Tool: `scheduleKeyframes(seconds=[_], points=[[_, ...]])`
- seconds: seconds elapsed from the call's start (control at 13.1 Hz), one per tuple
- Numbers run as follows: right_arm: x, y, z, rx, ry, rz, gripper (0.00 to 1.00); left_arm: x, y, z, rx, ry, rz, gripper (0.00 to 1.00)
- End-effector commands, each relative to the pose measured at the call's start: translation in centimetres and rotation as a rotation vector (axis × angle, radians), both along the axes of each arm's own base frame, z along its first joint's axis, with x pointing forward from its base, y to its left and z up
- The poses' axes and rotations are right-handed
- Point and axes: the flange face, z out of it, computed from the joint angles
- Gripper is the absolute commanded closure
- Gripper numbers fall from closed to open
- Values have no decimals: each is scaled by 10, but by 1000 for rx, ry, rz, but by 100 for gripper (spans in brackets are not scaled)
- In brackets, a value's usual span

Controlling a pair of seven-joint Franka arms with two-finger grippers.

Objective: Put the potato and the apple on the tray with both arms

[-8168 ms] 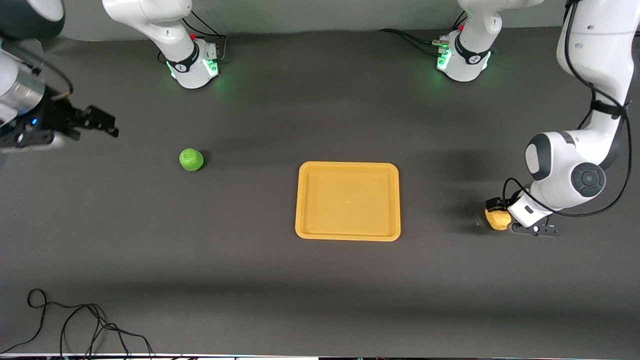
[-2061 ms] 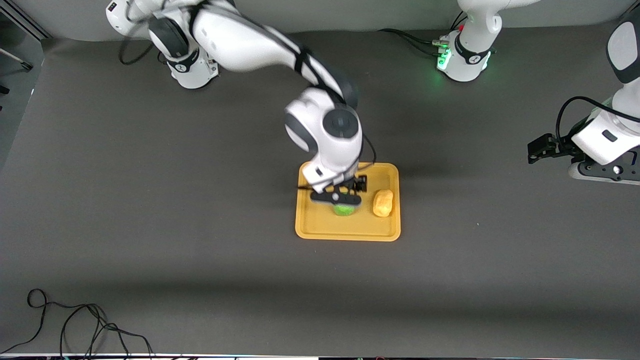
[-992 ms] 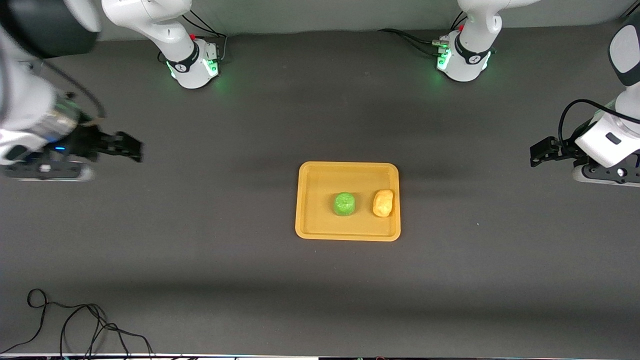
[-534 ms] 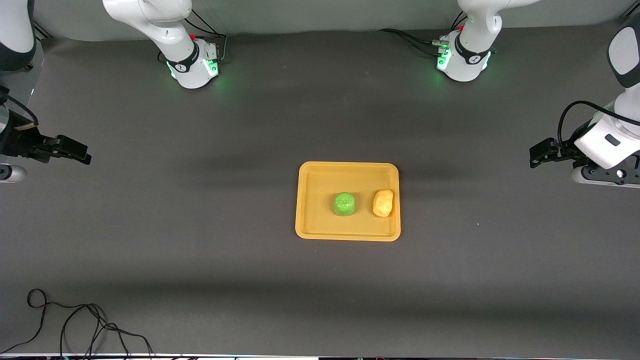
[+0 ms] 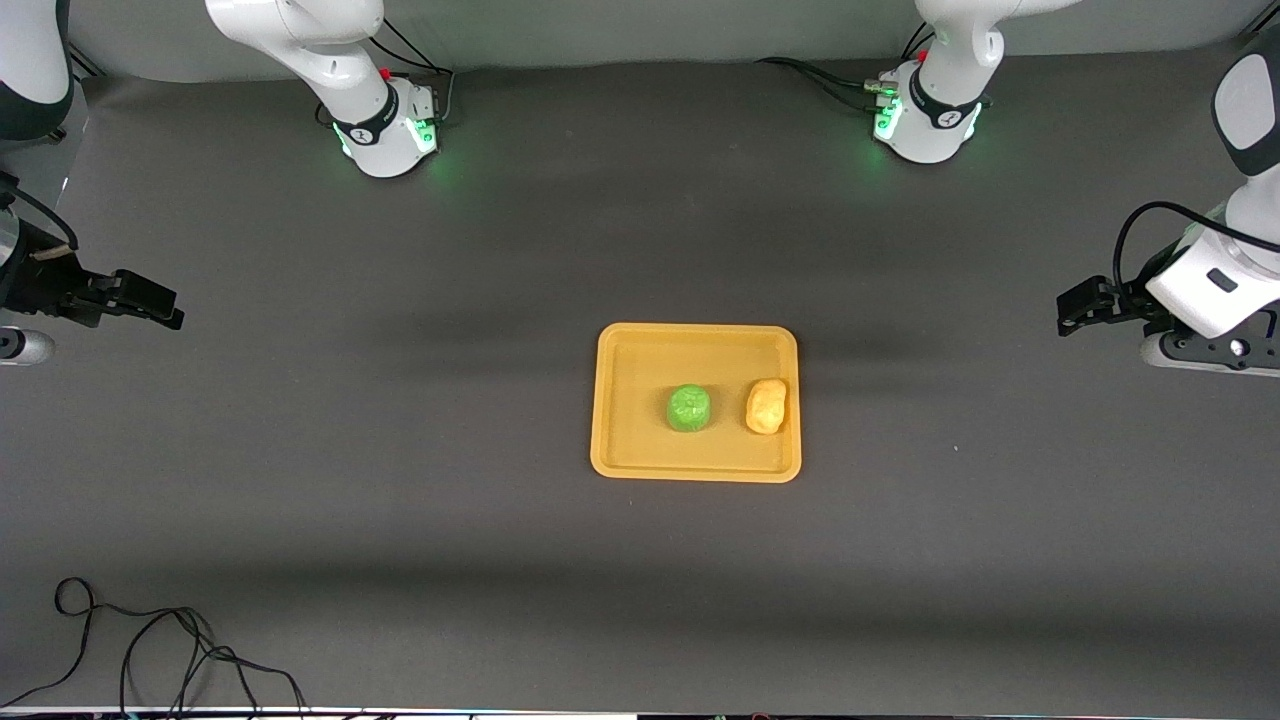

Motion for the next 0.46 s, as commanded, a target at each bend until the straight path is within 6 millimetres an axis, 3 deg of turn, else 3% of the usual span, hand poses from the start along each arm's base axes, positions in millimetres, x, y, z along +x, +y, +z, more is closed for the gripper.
scheduleKeyframes(seconds=[0.0,0.38], points=[[-5,6,4,59,-8,7,0,2,-3,1,3,-9,8,0],[-4,4,3,59,-5,5,0,1,2,0,5,-6,8,0]])
